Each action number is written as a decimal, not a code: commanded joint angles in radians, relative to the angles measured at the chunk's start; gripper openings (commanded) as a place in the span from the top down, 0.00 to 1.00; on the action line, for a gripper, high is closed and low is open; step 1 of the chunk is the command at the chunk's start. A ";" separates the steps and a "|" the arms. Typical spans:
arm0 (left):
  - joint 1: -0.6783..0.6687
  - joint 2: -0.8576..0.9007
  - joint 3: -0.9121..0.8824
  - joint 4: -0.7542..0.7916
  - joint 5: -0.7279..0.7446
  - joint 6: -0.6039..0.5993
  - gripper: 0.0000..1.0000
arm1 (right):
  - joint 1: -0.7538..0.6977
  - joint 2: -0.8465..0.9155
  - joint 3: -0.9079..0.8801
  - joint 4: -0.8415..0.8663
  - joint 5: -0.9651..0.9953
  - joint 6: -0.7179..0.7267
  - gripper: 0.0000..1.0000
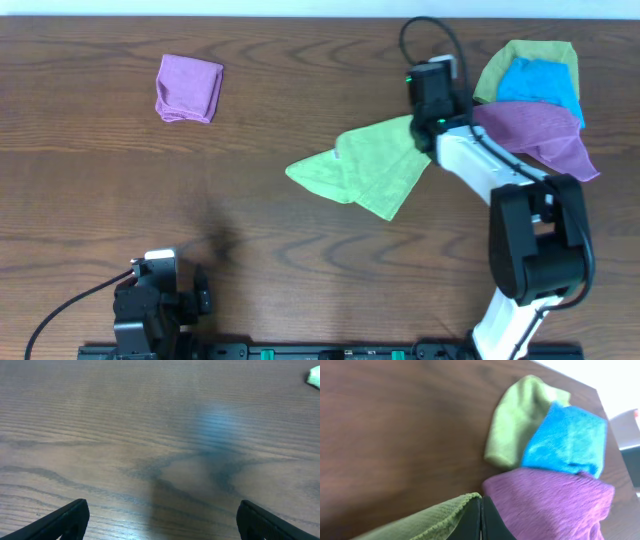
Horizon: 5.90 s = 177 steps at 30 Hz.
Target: Fold the cloth
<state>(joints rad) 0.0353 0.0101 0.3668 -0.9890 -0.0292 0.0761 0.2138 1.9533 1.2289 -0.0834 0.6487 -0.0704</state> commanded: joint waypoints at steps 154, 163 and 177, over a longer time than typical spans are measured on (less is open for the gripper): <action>-0.006 -0.006 -0.005 -0.039 -0.048 0.007 0.05 | 0.335 0.050 0.603 -0.454 -0.604 0.231 0.01; -0.006 -0.006 -0.005 -0.039 -0.048 0.006 0.05 | 0.204 -0.084 0.590 -0.835 -0.680 0.256 0.01; -0.006 -0.006 -0.005 0.037 0.153 -0.031 0.05 | 0.060 -0.287 0.122 -0.698 -0.793 0.212 0.01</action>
<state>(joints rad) 0.0349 0.0101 0.3664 -0.9627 0.0391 0.0635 0.2890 1.7123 1.4223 -0.8040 -0.1055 0.1516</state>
